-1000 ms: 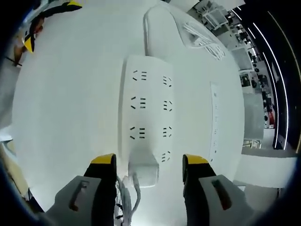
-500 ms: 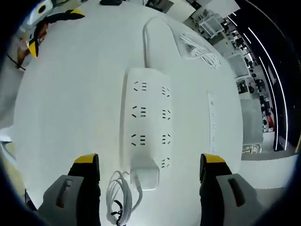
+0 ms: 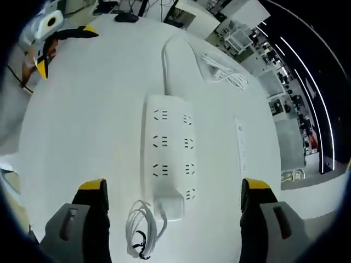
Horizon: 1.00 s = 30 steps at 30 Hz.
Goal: Straighten the power strip on the desk, plug the charger into it
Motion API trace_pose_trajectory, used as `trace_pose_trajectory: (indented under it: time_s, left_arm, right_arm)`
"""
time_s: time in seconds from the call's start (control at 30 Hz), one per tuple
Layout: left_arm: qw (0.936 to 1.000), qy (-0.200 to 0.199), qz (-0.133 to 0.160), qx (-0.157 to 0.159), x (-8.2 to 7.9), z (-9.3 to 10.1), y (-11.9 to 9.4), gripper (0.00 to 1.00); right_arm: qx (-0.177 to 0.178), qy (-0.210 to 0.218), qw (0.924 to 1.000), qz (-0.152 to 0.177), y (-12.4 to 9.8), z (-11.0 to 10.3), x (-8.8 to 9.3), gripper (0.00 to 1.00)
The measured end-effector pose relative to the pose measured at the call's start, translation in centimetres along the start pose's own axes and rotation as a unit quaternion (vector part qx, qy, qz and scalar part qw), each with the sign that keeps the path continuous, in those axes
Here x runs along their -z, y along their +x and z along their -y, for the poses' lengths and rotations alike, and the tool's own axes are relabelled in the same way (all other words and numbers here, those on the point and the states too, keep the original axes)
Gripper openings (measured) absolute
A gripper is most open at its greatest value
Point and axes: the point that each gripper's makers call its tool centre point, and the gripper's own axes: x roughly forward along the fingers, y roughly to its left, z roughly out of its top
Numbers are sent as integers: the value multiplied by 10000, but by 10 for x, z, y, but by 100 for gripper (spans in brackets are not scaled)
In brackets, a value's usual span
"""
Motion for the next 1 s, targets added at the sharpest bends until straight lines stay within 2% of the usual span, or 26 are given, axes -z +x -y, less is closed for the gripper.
trace_pose_trajectory:
  time_s: [0.23, 0.47, 0.6, 0.73, 0.83, 1.0]
  left_arm:
    - [10000, 24, -14, 5, -2, -2, 2, 97]
    - [10000, 60, 24, 36, -8, 0, 5, 97]
    - [10000, 21, 21, 27, -7, 0, 7, 97]
    - [10000, -16, -15, 30, -4, 0, 8, 97]
    - [10000, -31, -18, 45, -4, 1, 9, 97]
    - [10000, -29, -27, 59, -5, 1, 10, 97]
  right_arm:
    - [64, 279, 9988, 397, -7, -2, -7, 100]
    - [174, 496, 9965, 654, -17, 1, -10, 100]
    - [205, 690, 9924, 998, -23, 1, -16, 100]
    - [440, 730, 9878, 1306, -32, 5, -23, 100]
    - [611, 989, 9751, 1889, -45, 10, -37, 100]
    - [694, 1333, 9630, 2235, -56, 13, -39, 100]
